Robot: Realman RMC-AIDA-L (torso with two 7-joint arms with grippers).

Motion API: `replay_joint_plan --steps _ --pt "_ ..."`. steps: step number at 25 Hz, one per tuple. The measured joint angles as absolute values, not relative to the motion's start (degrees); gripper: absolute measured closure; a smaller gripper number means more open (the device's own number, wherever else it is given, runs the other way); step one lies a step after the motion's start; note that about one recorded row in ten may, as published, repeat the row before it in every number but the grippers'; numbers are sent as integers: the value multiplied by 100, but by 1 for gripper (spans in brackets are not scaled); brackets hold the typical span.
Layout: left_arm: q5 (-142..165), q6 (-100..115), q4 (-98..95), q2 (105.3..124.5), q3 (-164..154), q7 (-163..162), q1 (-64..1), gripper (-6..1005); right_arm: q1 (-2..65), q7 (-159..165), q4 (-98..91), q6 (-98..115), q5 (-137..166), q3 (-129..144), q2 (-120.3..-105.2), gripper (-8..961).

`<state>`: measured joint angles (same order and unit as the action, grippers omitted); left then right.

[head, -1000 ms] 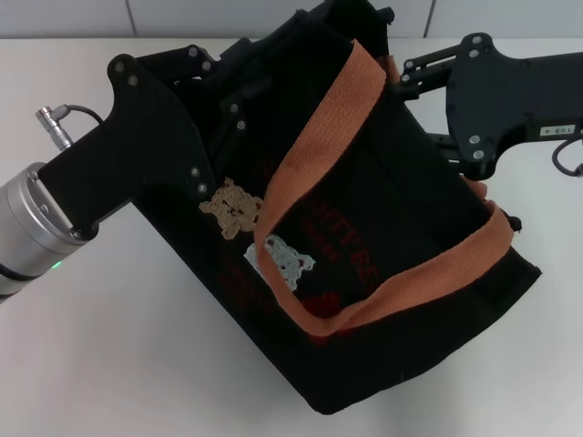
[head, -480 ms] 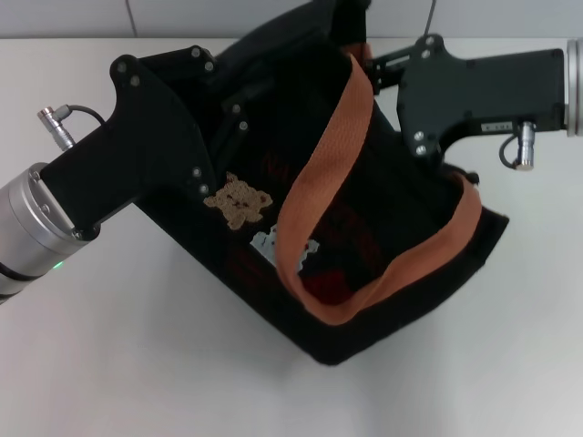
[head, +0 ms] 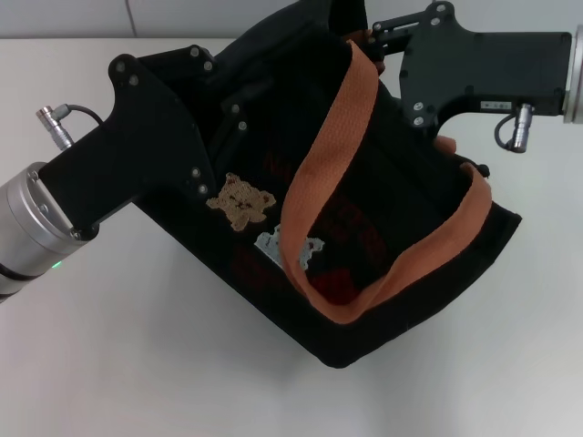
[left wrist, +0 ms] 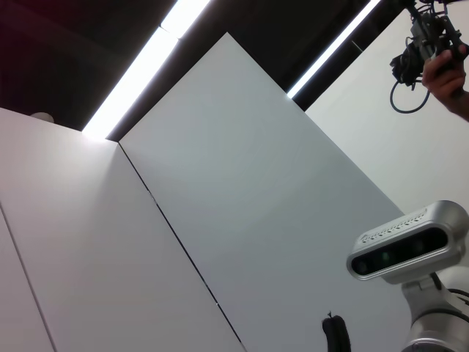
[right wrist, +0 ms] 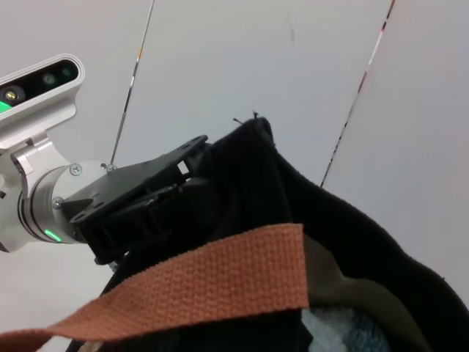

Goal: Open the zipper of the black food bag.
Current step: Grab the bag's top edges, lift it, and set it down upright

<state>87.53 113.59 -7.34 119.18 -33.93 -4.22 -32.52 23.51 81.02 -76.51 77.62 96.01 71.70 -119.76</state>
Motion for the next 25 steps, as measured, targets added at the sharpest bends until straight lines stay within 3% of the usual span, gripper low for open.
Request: replay_joint_plan --steps 6,11,16,25 --pt "8754 11363 -739 11918 -3393 -422 -3252 842 2288 7886 -7667 7619 9539 7384 -11963 632" --pt "8750 11363 -746 11918 -3393 -422 -3254 842 2268 7579 -7669 7664 9593 7501 -11946 759" --pt "8736 11363 -736 11918 -3387 -422 -3256 842 2250 7552 -7820 7726 9874 7552 -11944 946" --pt "8681 11366 -698 11918 -3315 -422 -3270 842 1885 7817 -8639 8526 10177 7300 -11933 953"
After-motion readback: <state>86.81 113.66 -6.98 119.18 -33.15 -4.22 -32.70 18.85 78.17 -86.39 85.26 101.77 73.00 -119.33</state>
